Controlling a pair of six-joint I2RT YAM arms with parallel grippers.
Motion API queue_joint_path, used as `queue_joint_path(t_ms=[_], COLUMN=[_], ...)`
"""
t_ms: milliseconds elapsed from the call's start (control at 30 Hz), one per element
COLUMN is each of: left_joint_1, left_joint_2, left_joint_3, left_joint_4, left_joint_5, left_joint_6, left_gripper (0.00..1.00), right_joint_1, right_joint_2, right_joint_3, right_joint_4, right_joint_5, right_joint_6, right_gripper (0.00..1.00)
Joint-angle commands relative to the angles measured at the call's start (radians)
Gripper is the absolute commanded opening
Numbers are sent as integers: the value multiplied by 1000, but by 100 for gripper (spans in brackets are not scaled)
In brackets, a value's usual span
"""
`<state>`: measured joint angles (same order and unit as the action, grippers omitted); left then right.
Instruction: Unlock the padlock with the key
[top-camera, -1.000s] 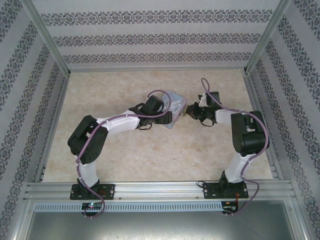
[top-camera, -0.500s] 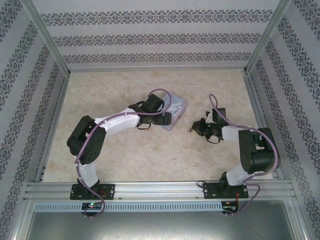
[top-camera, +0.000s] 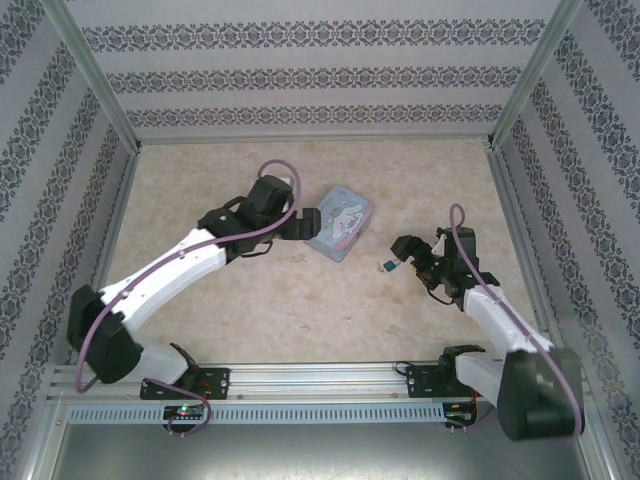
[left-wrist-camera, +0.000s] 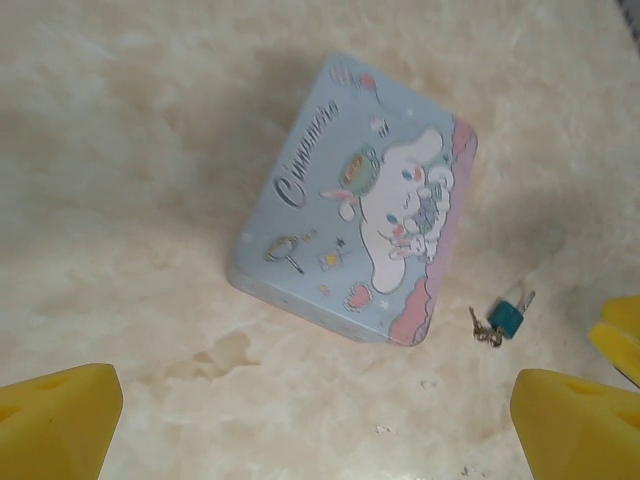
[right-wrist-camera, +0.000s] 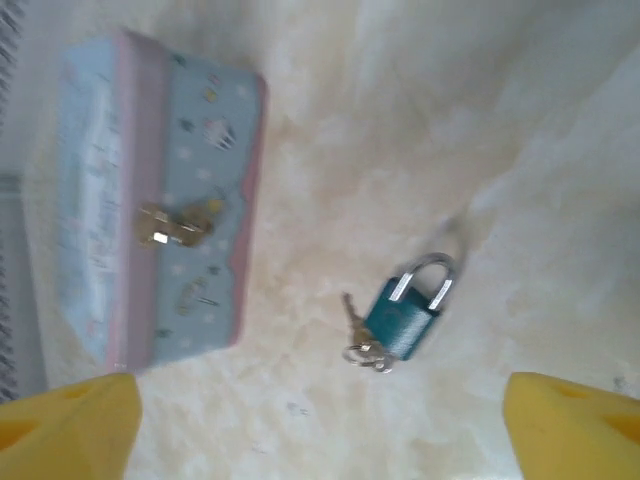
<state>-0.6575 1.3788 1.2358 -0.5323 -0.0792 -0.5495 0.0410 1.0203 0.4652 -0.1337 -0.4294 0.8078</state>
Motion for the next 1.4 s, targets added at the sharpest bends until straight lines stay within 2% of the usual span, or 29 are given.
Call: queue_joint_path(t_ms=[0,67,267,400,467,500,600,767,967,1133,1233,1367], left_joint_1=[39,70,196,289,356,389,440,475,496,542,595,671], left_joint_2=[-99,-161,-330,-368,-346,-323,-244,-102,27,24,14,84], left_joint_3=[-54,-97,-314,-495,-551,-573,-641,-736,-802,-811,-858,-908], left_joint_4=[-67,-36,246,539,604,639,775,980,1178,1195,1283,1431], left_joint_5=[-190,-272,-469,-554,-501,-467,-464,-420,-349,-250,-107,-96], left_joint_6=[20,54,271,462,468,467,475,472,512,524,529,447], left_gripper=[99,100,100,100,100,100,100,100,100,99,100,100], right_joint_1=[-15,-16,-17,-16,-16,-16,-16,-16,-17,-15,-15,-7], right_joint_2=[-107,-128,-77,-60,-44,-28,53,153,245,272,315,354], right_joint_3=[105,187,397,372,348,344,365,306,168,42,-45,-103], right_joint_4=[-168,-235,-326,-204,-153,-129,-119,-3,274,551,757,939], right_joint_5=[90,142,308,512,599,626,648,721,829,745,680,612], right_joint_6=[-33,-78,-189,-174,-176,-228,-388,-477,-611,-691,-716,-748], right_gripper=[98,98,98,98,98,98,98,98,98,98,98,98])
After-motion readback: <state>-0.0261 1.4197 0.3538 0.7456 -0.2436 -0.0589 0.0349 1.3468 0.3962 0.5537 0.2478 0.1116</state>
